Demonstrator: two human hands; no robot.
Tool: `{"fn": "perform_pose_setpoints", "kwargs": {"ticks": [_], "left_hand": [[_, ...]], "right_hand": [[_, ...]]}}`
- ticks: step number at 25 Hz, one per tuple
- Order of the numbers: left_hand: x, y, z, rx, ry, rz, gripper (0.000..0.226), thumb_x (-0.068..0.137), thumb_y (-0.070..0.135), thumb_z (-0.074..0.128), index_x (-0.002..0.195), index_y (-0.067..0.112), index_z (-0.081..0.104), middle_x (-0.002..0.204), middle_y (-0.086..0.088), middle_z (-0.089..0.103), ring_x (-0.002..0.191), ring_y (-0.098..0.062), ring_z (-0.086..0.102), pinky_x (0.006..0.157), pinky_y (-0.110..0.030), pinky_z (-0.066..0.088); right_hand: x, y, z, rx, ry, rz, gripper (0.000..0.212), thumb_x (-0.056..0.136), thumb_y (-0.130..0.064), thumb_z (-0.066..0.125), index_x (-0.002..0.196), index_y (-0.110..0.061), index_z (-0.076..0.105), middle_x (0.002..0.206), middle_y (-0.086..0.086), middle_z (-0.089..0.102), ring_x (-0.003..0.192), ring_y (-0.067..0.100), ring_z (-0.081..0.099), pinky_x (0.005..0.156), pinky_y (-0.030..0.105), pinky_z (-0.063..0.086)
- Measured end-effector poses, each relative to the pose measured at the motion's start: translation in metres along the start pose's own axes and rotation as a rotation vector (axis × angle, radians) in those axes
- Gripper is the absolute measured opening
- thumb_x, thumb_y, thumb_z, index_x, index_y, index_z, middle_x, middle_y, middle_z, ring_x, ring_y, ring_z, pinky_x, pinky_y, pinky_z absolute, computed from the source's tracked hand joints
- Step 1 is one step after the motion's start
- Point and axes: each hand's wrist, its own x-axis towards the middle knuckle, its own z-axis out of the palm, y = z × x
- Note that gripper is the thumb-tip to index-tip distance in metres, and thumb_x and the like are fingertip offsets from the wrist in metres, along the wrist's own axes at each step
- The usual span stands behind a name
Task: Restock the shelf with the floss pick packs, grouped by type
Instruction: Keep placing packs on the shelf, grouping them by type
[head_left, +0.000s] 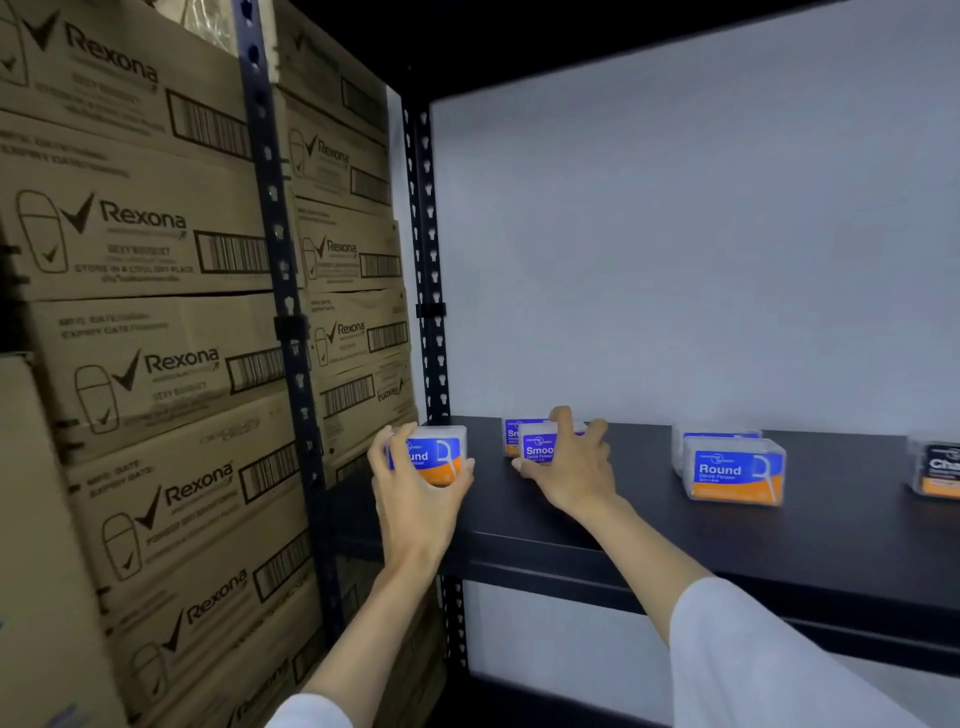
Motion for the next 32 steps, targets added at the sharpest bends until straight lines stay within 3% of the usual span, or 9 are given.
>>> {"fn": "perform_pose_setpoints", "kwargs": {"ticks": [4,10,13,16,19,22,26,29,32], "left_hand": [[-0.019,0.031,0.008,-0.019,-0.08,0.049,0.074,0.07,0.047,0.079,0.129,0.025,0.041,0.129,0.007,0.034,0.102,-0.01,0.056,0.077,-0.021,0.049],[-0.063,0.071,0.046,0.144,-0.269,0.067,0.082,0.066,0.065,0.072,0.129,0.027,0.034,0.13,0.006,0.03,0.102,-0.018,0.057,0.091,-0.042,0.052],[-0.062,0.069,0.041,0.117,-0.291,0.047,0.087,0.07,0.076,0.057,0.137,0.027,0.028,0.14,0.003,0.028,0.109,-0.023,0.055,0.091,-0.046,0.051],[-0.048,0.041,0.021,0.13,-0.19,0.0,0.066,0.088,0.065,0.04,0.14,0.024,0.037,0.148,0.0,0.033,0.124,-0.027,0.05,0.104,-0.05,0.041],[-0.04,0.008,0.002,0.345,-0.2,0.058,0.041,0.097,0.045,0.042,0.125,0.02,0.058,0.134,-0.002,0.056,0.13,-0.021,0.046,0.117,-0.041,0.022],[-0.04,0.0,-0.002,0.428,-0.26,0.1,0.035,0.097,0.038,0.044,0.117,0.02,0.065,0.122,0.0,0.065,0.119,-0.018,0.054,0.115,-0.038,0.023],[-0.04,0.024,0.0,0.416,-0.333,0.03,0.028,0.094,0.034,0.049,0.113,0.022,0.066,0.12,0.001,0.064,0.114,-0.019,0.056,0.114,-0.041,0.023],[-0.059,0.063,0.019,0.294,-0.42,0.061,0.025,0.092,0.034,0.053,0.109,0.023,0.066,0.117,0.0,0.064,0.107,-0.022,0.058,0.096,-0.037,0.044],[-0.093,0.113,0.057,0.241,-0.541,0.116,0.027,0.091,0.038,0.052,0.111,0.024,0.065,0.118,0.001,0.063,0.109,-0.023,0.057,0.093,-0.035,0.045]], "right_hand": [[-0.021,0.016,-0.032,0.019,0.054,-0.055,0.054,0.087,-0.027,0.064,0.132,-0.018,0.036,0.127,0.013,0.04,0.118,0.031,0.043,0.087,0.036,0.045],[-0.062,0.062,-0.083,0.091,0.091,-0.073,0.016,0.092,-0.006,0.051,0.107,-0.01,0.057,0.1,0.009,0.065,0.091,0.02,0.061,0.074,0.025,0.045],[-0.067,0.061,-0.09,0.141,0.065,-0.1,0.018,0.094,-0.008,0.05,0.109,-0.011,0.059,0.101,0.006,0.066,0.087,0.013,0.058,0.067,0.014,0.041],[-0.058,0.041,-0.087,0.212,0.068,-0.193,0.022,0.095,-0.017,0.053,0.115,-0.013,0.06,0.111,0.002,0.065,0.098,0.008,0.057,0.075,0.012,0.041],[-0.055,0.023,-0.073,0.31,-0.135,-0.222,0.036,0.093,-0.027,0.059,0.128,-0.019,0.054,0.12,-0.002,0.055,0.108,0.004,0.052,0.076,0.01,0.044],[-0.058,0.022,-0.058,0.318,-0.239,-0.213,0.048,0.087,-0.024,0.067,0.132,-0.023,0.05,0.123,0.0,0.049,0.11,0.008,0.052,0.078,0.013,0.048],[-0.064,0.035,-0.076,0.311,-0.04,-0.223,0.044,0.084,-0.015,0.07,0.124,-0.026,0.057,0.118,0.002,0.058,0.099,0.01,0.055,0.08,0.014,0.046],[-0.079,0.058,-0.119,0.388,0.111,-0.181,0.042,0.084,-0.011,0.069,0.12,-0.028,0.058,0.109,-0.007,0.06,0.09,0.012,0.058,0.079,0.016,0.048],[-0.097,0.103,-0.168,0.363,0.247,-0.101,0.042,0.084,-0.008,0.068,0.121,-0.025,0.058,0.112,-0.004,0.059,0.096,0.012,0.06,0.078,0.015,0.046]]}}
